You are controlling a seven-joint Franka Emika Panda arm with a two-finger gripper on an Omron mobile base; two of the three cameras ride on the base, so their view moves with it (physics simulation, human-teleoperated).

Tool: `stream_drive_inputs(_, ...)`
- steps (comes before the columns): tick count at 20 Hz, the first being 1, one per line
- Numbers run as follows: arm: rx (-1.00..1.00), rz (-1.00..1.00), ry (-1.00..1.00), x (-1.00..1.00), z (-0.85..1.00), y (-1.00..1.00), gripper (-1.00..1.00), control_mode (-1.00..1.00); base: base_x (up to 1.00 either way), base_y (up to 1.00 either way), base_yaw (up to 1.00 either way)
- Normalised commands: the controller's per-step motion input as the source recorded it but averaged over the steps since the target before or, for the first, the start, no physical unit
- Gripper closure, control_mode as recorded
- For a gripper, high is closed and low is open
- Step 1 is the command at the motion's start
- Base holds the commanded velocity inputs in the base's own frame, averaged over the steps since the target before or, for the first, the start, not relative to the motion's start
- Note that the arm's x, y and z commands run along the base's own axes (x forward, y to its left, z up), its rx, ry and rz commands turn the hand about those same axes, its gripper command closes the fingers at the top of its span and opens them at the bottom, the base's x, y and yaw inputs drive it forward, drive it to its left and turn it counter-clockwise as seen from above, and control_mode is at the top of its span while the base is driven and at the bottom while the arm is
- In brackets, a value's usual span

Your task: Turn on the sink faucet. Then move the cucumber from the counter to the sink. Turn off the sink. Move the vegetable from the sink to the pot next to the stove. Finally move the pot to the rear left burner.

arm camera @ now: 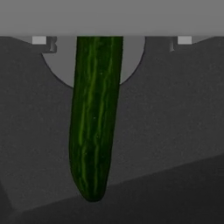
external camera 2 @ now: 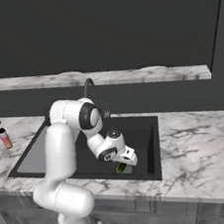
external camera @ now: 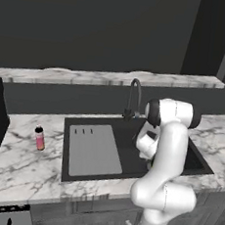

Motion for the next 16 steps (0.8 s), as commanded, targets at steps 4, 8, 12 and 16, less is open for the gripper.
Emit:
stream_drive_inputs(4,0.0,0.0,-0.04,0.04,-0.22,0.0,-1.0,-1.0,0.0,0.0,0.0)
stream_drive_inputs(8,0.0,0.0,-0.02,0.07,-0.22,0.0,-1.0,-1.0,0.0,0.0,0.0)
stream_drive_inputs(12,0.0,0.0,-0.01,0.07,-0.26,0.0,-1.0,-1.0,0.0,0.0,0.0)
stream_drive_inputs(16,0.0,0.0,0.0,0.06,-0.29,0.0,1.0,-1.0,0.0,0.0,0.0)
